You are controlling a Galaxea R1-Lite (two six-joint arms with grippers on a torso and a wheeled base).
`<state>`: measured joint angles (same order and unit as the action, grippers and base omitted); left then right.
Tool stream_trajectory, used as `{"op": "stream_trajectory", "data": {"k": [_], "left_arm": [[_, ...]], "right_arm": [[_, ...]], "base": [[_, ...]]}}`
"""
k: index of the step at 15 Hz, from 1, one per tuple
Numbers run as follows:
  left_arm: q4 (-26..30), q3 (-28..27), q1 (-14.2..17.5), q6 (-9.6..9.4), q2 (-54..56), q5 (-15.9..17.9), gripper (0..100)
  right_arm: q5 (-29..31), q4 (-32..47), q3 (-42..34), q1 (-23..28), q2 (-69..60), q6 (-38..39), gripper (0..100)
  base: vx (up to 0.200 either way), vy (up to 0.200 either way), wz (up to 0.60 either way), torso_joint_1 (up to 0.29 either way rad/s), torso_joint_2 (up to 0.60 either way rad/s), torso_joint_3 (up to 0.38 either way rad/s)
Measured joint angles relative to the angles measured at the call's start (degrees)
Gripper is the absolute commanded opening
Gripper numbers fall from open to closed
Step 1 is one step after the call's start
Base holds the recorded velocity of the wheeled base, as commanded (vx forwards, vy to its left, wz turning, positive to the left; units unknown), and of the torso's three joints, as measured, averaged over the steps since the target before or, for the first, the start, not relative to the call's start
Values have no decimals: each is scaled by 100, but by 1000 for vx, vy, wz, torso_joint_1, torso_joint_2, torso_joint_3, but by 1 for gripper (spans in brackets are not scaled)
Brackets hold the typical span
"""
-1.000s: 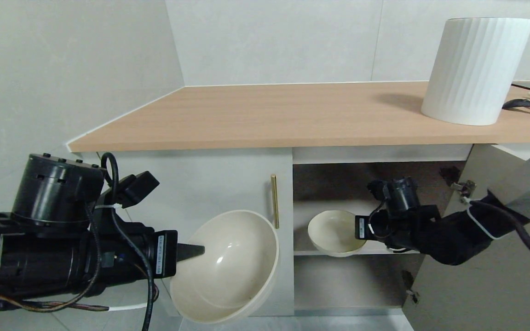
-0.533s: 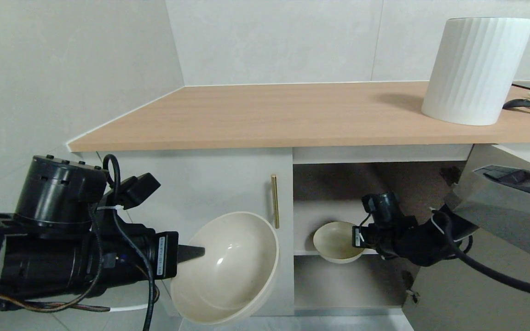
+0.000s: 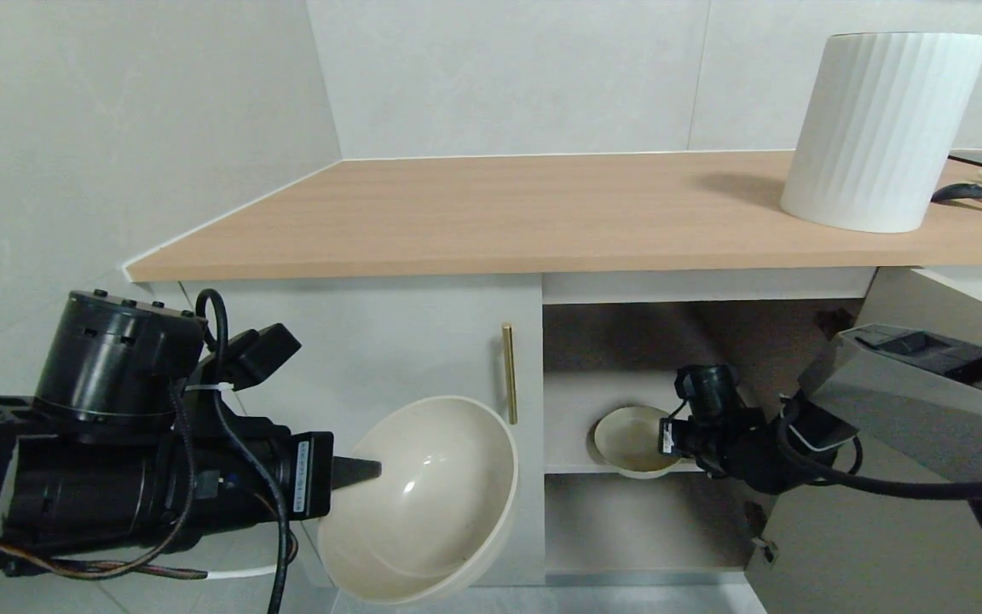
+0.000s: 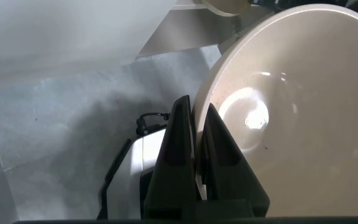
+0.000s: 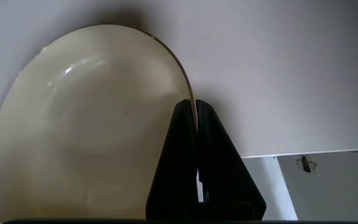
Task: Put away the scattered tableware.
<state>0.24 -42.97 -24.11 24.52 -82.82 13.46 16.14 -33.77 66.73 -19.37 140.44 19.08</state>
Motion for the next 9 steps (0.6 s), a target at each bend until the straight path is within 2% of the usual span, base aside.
{"op": "stream_trajectory", "data": {"k": [3, 9], "left_arm": [[0, 0, 0, 2, -30, -7, 0], [2, 0, -6, 0, -50, -9, 0]], "right_arm": [[413, -2, 291, 113, 188, 21, 0], [594, 60, 730, 160, 479, 65, 0]], "base": [[0, 0, 0, 0, 0, 0], [0, 0, 0, 0, 0, 0]]}}
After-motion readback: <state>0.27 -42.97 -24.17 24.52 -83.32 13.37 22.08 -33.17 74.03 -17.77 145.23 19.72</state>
